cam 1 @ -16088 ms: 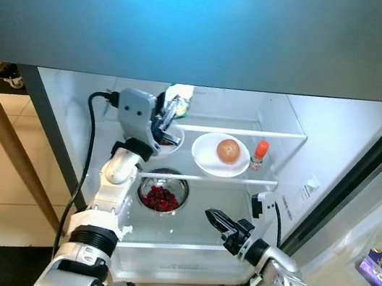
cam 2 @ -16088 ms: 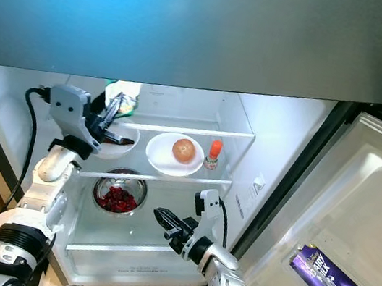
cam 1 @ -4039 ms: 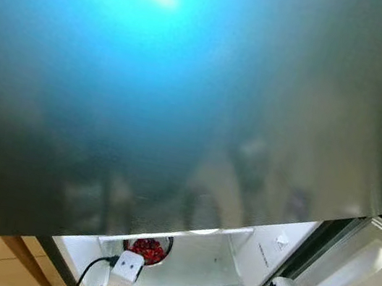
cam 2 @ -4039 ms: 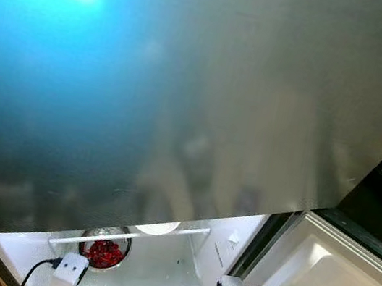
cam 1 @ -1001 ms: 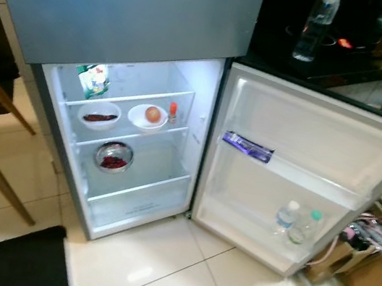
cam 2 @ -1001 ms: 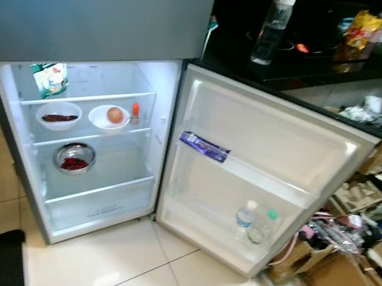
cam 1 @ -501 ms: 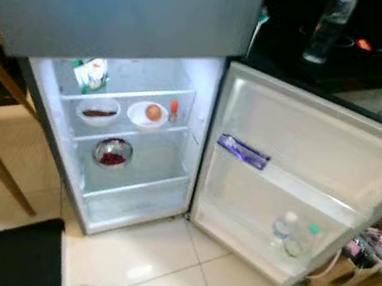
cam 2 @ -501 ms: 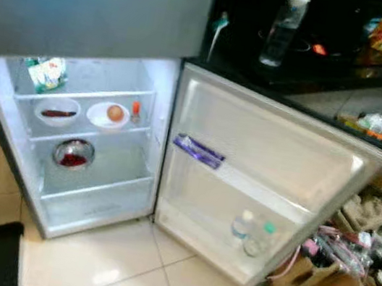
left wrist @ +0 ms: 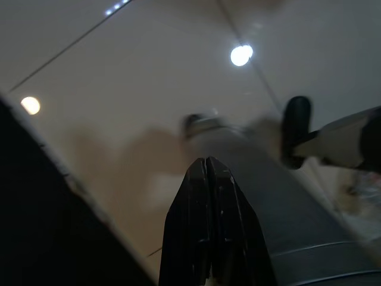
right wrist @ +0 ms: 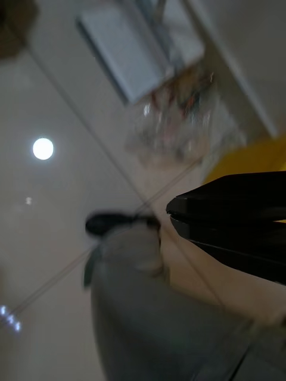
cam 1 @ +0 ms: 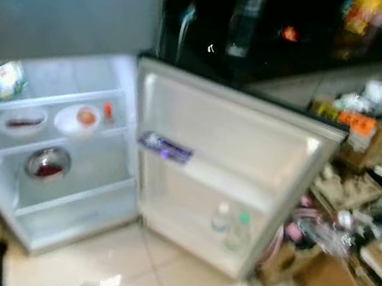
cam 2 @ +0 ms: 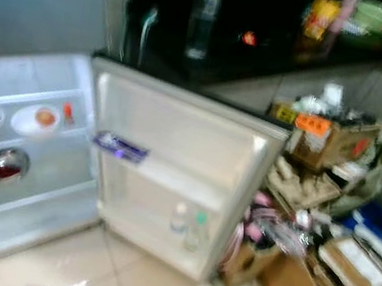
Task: Restocking fridge
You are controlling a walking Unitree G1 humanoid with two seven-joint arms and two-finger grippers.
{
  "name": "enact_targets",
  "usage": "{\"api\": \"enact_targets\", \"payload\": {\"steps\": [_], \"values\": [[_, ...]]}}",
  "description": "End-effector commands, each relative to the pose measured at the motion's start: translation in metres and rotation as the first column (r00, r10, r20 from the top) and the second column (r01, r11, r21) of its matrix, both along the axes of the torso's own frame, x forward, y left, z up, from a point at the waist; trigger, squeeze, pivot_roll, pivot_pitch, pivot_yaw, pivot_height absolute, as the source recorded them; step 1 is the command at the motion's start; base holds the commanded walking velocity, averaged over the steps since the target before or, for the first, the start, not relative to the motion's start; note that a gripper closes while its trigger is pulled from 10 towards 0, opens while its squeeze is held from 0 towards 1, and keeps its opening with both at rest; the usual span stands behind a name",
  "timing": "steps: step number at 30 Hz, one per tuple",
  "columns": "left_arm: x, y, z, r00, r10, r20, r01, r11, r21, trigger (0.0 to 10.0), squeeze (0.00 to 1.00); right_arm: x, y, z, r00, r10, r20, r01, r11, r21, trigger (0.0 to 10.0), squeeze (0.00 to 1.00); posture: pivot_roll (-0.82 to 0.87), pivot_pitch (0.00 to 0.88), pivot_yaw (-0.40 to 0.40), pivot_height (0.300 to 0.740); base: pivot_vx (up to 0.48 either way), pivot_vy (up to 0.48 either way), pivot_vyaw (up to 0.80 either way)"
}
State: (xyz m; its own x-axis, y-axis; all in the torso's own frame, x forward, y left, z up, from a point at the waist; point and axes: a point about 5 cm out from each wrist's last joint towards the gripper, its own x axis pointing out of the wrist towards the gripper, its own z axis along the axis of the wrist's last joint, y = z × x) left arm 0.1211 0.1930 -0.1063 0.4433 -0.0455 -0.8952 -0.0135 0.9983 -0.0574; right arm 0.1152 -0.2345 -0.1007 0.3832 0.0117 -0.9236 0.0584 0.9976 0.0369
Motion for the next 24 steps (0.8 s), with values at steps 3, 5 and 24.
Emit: {"api": "enact_targets", "payload": {"steps": [3, 5, 24], "values": [[-0.01, 0.003, -0.003, 0.999, 0.0, -0.038, 0.0, 1.0, 0.005, 10.0, 0.0, 0.009, 0.008, 0.001, 1.0, 0.015, 0.025, -0.015, 1.0, 0.017, 10.0, 0.0, -0.1, 0.0, -0.019, 0.74, 0.0, -0.48, 0.0], [-0.01, 0.003, -0.003, 0.999, 0.0, -0.037, 0.001, 1.0, 0.006, 10.0, 0.0, 0.009, 0.008, 0.001, 0.999, 0.016, 0.028, -0.016, 1.0, 0.017, 10.0, 0.0, -0.1, 0.0, -0.02, 0.74, 0.0, -0.48, 0.0], [-0.01, 0.005, -0.003, 0.999, 0.019, -0.037, -0.019, 1.0, 0.011, 10.0, 0.0, 0.123, 0.001, 0.064, 0.869, -0.042, 0.493, -0.005, 0.996, 0.094, 10.0, 0.0, -0.1, 0.0, -0.017, 0.74, 0.0, 0.0, 0.0]]}}
